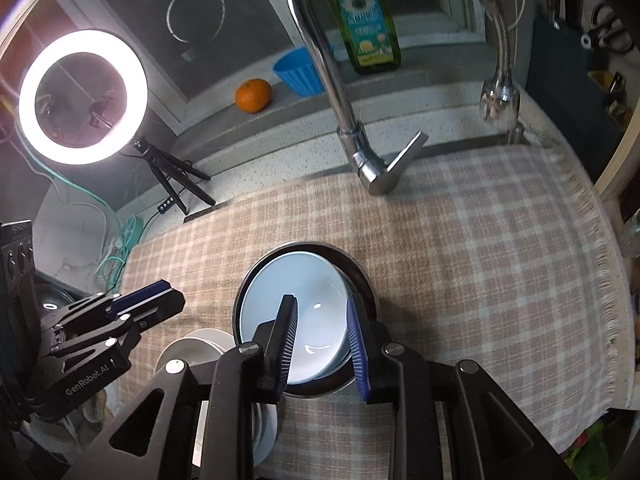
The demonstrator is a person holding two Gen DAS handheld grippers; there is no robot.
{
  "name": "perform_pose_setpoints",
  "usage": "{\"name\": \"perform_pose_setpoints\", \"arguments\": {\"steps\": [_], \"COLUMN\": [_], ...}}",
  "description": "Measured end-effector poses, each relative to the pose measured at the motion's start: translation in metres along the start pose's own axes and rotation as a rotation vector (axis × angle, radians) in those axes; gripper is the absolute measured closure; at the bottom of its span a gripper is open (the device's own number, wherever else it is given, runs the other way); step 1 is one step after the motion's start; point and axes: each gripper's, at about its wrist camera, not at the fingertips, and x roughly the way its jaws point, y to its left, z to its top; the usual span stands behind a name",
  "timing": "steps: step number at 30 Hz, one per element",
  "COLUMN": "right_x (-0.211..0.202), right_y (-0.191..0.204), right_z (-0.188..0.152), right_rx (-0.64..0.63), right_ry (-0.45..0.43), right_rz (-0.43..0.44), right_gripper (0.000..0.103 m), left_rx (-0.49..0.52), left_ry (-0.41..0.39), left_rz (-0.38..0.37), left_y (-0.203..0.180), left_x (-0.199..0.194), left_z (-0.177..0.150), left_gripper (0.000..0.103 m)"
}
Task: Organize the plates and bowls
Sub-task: 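Lower the white bowl into the red bowl and open both grippers, then move both grippers to the steel bowl stack rim and close them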
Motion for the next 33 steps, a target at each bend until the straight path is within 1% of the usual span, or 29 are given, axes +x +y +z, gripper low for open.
{"name": "perform_pose_setpoints", "arguments": {"steps": [1, 2, 3, 4, 5, 7, 9, 11, 16, 20, 27, 30, 33], "right_x": [-0.006, -0.011, -0.017, -0.022, -0.029, -0.039, -0.046, -0.052, -0.058, -0.058, -0.050, -0.044, -0.039], "right_y": [0.002, 0.004, 0.005, 0.006, 0.007, 0.009, 0.011, 0.011, 0.011, 0.005, -0.013, -0.018, -0.022], "right_z": [-0.002, -0.003, -0.005, -0.007, -0.009, -0.013, -0.018, -0.024, -0.038, -0.046, -0.047, -0.043, -0.040], "right_rx": [-0.011, -0.018, -0.025, -0.031, -0.035, -0.044, -0.057, -0.065, -0.074, -0.060, -0.044, -0.053, -0.070], "right_ry": [-0.022, -0.039, -0.063, -0.086, -0.111, -0.150, -0.179, -0.208, -0.251, -0.278, -0.278, -0.258, -0.250], "right_rz": [-0.010, -0.017, -0.027, -0.033, -0.039, -0.058, -0.083, -0.102, -0.143, -0.152, -0.164, -0.167, -0.194], "right_gripper": [0.077, 0.071, 0.068, 0.066, 0.066, 0.064, 0.060, 0.052, 0.052, 0.052, 0.052, 0.052, 0.052], "left_rx": [-0.003, -0.006, -0.016, -0.023, -0.027, -0.036, -0.061, -0.082, -0.116, -0.126, -0.141, -0.149, -0.158], "left_ry": [-0.007, -0.014, -0.025, -0.034, -0.043, -0.063, -0.061, -0.053, -0.026, -0.014, 0.012, 0.016, 0.023], "left_rz": [-0.002, -0.004, -0.011, -0.017, -0.014, 0.003, 0.004, -0.003, 0.010, 0.026, 0.034, 0.035, 0.035], "left_y": [0.001, 0.003, 0.005, 0.008, 0.010, 0.016, 0.023, 0.029, 0.036, 0.035, 0.026, 0.023, 0.021], "left_x": [-0.003, -0.006, -0.010, -0.013, -0.016, -0.021, -0.021, -0.020, -0.014, -0.007, 0.008, 0.013, 0.020], "left_z": [-0.001, -0.002, -0.003, -0.005, -0.006, -0.011, -0.016, -0.023, -0.035, -0.041, -0.044, -0.043, -0.040], "left_gripper": [0.061, 0.056, 0.052, 0.052, 0.052, 0.052, 0.052, 0.052, 0.052, 0.052, 0.052, 0.052, 0.052]}}
